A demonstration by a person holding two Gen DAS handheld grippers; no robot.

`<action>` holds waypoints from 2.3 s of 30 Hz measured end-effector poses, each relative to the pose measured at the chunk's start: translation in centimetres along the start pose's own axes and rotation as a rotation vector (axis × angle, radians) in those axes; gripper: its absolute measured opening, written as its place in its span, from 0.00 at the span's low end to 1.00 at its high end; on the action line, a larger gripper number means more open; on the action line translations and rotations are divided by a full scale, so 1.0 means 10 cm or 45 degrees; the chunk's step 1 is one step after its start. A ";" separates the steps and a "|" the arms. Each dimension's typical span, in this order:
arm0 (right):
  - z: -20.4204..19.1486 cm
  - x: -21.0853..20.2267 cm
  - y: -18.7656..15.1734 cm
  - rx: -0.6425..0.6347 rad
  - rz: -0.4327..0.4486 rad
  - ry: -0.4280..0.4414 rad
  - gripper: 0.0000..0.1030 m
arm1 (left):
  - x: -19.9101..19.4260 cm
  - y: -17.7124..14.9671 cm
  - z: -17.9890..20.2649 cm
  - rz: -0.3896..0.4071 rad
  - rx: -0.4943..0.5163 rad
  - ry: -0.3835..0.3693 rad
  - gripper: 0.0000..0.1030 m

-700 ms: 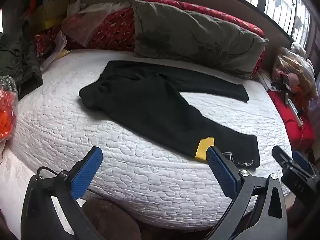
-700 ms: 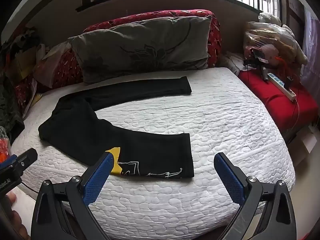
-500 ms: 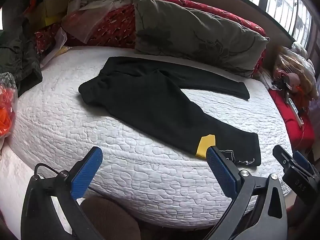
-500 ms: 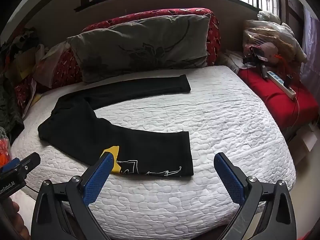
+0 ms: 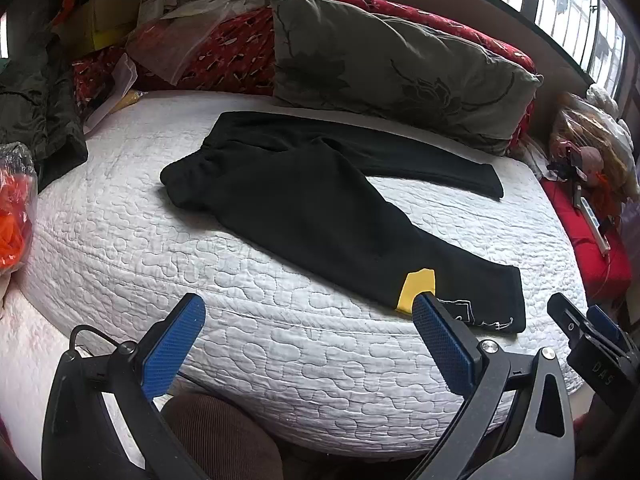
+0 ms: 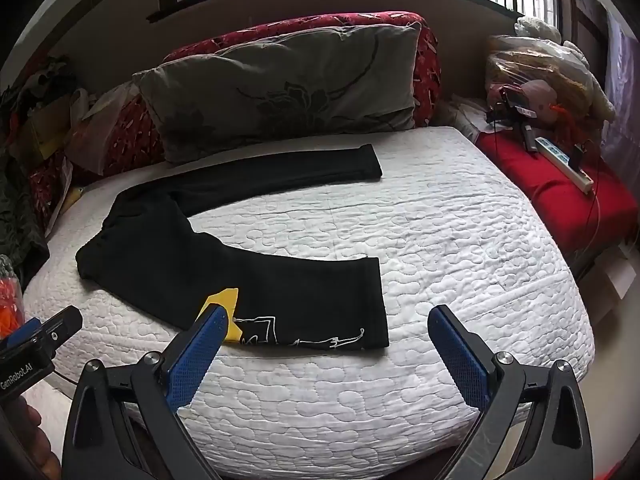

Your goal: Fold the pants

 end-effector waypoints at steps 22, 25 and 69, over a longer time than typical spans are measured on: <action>-0.01 0.03 -0.04 0.001 -0.021 -0.001 0.98 | 0.01 -0.01 0.01 -0.014 -0.015 -0.022 1.00; -0.02 0.05 -0.05 -0.001 -0.030 0.000 0.98 | 0.01 -0.01 0.01 -0.015 -0.013 -0.021 1.00; 0.12 0.65 0.63 0.076 -0.124 0.087 0.98 | 0.70 0.97 -0.29 -0.263 -0.038 -0.092 1.00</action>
Point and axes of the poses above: each gripper's, at about its wrist camera, not at the fingertips, and x roughly the way its jaws point, z to its right, y to its top, the point moved 10 cm from there along x, roughly the way its jaws point, and after that the axes turned 1 degree about -y, right-handed, at the moved point
